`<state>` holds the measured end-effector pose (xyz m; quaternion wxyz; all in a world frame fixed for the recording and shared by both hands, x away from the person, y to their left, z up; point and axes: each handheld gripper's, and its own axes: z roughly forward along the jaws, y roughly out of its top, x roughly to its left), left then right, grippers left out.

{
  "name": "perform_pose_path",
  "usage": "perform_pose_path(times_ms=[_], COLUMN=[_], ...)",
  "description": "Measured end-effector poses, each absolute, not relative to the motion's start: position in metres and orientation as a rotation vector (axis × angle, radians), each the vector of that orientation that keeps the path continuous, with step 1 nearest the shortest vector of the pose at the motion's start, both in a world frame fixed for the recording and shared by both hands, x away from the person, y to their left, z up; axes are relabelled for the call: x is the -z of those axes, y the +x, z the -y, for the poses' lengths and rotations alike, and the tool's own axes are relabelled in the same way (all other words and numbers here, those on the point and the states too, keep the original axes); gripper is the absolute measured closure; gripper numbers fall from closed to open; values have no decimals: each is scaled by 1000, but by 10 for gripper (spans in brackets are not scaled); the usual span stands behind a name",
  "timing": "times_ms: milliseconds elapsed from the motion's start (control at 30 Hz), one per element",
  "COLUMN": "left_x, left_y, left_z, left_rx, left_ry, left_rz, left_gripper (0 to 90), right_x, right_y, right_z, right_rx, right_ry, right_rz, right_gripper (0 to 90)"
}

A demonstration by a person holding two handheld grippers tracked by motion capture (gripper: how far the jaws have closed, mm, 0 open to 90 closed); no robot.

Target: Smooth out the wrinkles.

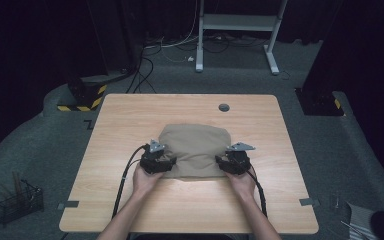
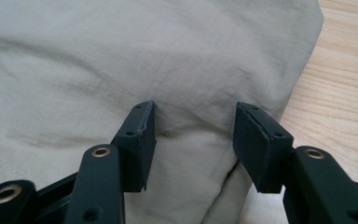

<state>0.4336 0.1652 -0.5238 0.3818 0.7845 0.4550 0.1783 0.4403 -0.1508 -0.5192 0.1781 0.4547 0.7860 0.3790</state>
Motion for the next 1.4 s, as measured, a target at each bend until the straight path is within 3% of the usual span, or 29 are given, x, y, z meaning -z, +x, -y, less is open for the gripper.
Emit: perform_pose_path(times_ms=[167,600,1400], left_x=[516,478,516], left_y=[427,379,354], left_z=[-171,-219,-266], left_rx=[-463,-503,-562], left_ry=[1969,1839,1824], left_rz=[-1157,-1139,-1334], left_gripper=[336,313,311], right_x=[514,491,514], right_y=[440,398,372], right_z=[156,208,253], right_rx=[-1101,-1245,-1063], right_ry=[1286,1305,1424], right_rz=[-2223,-2081,-2054], right_gripper=[478,440,461])
